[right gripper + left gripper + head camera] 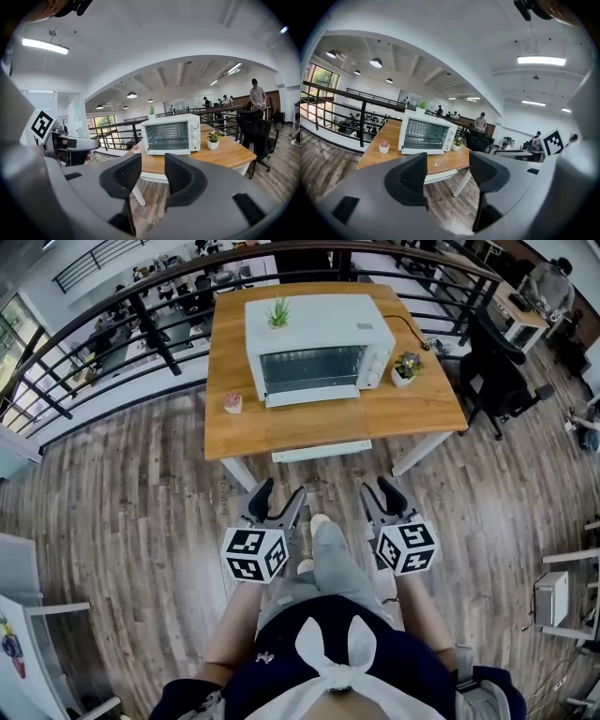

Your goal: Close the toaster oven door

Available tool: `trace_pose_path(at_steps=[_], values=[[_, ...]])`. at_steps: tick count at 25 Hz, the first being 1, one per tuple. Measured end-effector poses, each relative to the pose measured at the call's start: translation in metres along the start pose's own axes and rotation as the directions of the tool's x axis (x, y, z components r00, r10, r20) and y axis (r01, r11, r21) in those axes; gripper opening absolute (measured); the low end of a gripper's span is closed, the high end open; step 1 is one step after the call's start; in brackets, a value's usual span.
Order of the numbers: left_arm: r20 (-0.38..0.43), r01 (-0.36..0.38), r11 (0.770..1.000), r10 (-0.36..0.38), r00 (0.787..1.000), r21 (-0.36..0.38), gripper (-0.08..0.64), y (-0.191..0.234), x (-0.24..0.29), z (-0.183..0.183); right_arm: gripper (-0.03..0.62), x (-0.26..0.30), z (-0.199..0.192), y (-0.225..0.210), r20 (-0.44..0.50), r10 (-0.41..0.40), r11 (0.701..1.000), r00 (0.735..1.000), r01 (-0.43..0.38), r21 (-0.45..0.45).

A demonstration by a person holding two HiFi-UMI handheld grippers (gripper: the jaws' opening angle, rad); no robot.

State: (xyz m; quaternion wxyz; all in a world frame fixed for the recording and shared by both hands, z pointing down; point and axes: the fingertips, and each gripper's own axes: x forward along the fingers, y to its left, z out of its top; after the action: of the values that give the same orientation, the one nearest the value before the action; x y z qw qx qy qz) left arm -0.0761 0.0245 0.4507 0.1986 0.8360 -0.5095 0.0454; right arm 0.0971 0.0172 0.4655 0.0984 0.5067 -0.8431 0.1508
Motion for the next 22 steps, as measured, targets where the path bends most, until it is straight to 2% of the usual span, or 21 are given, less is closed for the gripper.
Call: trace_pose_path(at_steps=[4,11,15,22], values=[[-0.023,-0.017,1.0,0.016,1.0,-0.026,0.272,0.014,0.013,-0.008,0.146,0.016,-0.008,-0.011,-0.029,0.002,1.0,1.0,-0.002,0.0],[-0.077,-0.051,0.998,0.049,0.996,-0.03,0.272,0.042,0.045,-0.017,0.15,0.054,-0.02,-0.043,-0.085,-0.001,1.0,0.996,0.002,0.011],[-0.112,-0.081,0.995,0.074,0.991,-0.056,0.272,0.063,0.063,-0.02,0.158,0.075,-0.026,-0.053,-0.133,0.024,0.999,0.991,-0.02,0.029],[-0.191,-0.086,0.994,0.071,0.979,-0.071,0.272,0.08,0.096,-0.036,0.168,0.111,-0.03,-0.079,-0.185,0.029,0.998,0.982,-0.02,0.053]])
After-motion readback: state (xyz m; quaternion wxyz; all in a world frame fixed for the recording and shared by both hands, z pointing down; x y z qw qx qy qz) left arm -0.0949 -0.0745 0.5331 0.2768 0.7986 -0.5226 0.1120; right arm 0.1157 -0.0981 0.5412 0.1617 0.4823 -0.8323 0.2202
